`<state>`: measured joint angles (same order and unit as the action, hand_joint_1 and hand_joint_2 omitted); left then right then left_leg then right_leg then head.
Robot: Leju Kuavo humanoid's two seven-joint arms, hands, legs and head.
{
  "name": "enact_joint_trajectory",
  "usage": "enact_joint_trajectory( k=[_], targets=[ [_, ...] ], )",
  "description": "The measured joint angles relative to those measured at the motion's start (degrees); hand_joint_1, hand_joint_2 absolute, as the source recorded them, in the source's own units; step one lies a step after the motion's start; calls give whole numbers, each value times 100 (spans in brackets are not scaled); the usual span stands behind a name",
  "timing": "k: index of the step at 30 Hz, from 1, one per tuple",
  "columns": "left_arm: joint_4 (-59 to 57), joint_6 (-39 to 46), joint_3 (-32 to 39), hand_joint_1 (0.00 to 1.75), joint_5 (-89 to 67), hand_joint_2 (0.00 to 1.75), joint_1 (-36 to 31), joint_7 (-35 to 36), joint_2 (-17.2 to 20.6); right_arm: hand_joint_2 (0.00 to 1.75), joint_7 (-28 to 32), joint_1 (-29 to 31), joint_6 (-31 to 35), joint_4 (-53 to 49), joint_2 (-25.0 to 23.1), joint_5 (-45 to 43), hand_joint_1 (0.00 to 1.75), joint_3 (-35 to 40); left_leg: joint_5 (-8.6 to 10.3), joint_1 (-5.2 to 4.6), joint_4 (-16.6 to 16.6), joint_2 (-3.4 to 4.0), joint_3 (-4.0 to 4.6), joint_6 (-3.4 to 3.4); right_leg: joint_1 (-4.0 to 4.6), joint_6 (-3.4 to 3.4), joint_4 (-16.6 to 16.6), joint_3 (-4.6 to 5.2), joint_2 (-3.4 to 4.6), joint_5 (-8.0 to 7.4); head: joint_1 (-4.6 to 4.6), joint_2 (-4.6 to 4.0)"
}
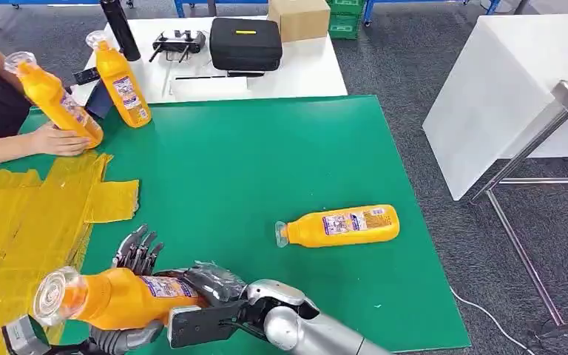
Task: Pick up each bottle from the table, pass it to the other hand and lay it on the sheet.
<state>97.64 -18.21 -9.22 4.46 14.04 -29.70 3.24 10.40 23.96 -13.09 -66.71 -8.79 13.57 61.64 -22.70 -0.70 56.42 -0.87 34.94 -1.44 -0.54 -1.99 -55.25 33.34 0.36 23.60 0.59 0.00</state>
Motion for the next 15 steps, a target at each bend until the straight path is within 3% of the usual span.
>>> enact_joint_trajectory(
  k=[1,15],
  targets=[
    [0,0,2,175,9,175,-3,4,2,175,18,52,-2,0,15,-4,175,28,0,0,0,0,-1,0,0,0,0,0,0,0,0,0],
    [-74,-341,70,175,188,175,36,-114,9,175,2,91,230,7,76,-2,175,223,0,2,0,1,1,1,1,1,0,4,0,1,0,0]
  ],
)
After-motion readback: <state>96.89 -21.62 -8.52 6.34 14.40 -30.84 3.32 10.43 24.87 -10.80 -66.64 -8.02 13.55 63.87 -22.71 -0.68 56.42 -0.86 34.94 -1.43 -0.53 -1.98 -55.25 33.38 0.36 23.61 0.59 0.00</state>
